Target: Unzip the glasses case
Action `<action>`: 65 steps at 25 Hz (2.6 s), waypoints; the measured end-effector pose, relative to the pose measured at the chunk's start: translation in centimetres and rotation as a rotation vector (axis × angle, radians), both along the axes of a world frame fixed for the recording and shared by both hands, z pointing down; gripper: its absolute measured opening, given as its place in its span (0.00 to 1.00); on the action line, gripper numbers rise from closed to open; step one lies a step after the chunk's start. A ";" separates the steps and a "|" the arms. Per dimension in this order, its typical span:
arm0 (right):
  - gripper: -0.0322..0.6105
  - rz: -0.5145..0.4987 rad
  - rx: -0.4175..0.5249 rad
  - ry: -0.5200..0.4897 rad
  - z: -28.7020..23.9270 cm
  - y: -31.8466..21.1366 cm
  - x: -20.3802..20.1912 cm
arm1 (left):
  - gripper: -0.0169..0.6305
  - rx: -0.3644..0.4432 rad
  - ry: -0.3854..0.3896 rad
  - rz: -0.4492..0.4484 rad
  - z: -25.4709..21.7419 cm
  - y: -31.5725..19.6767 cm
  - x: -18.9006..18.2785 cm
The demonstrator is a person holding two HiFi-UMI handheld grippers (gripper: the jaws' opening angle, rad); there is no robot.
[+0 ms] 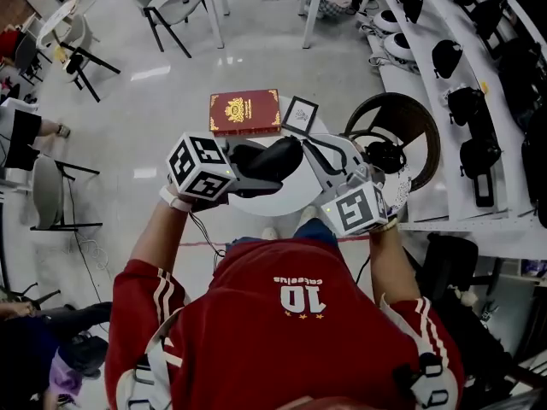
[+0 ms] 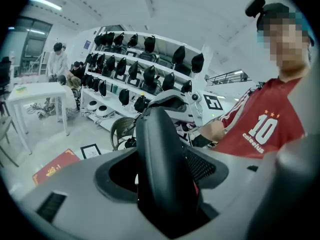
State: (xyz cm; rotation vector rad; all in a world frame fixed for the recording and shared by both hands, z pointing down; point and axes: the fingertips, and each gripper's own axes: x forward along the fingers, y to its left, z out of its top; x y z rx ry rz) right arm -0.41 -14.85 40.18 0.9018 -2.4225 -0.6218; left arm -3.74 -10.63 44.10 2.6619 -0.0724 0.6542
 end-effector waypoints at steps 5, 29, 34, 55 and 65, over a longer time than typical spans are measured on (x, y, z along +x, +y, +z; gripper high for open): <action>0.08 0.056 -0.035 -0.059 -0.1 -0.7 1.0 | 0.50 -0.061 0.098 -0.021 -0.4 -0.1 0.2; 0.10 0.182 -0.121 -0.377 -2.0 -1.6 2.3 | 0.50 -0.176 0.420 -0.450 -0.3 -5.5 -3.2; 0.10 0.196 -0.140 -0.370 -1.1 -1.6 2.8 | 0.50 -0.210 0.391 -0.488 2.7 -7.2 -2.9; 0.10 0.273 -0.231 -0.420 4.8 -5.6 6.6 | 0.50 -0.396 0.305 -0.622 18.1 -14.2 1.5; 0.10 0.343 -0.311 -0.451 10.1 -9.1 9.1 | 0.50 -0.538 0.202 -0.658 27.2 -16.1 3.2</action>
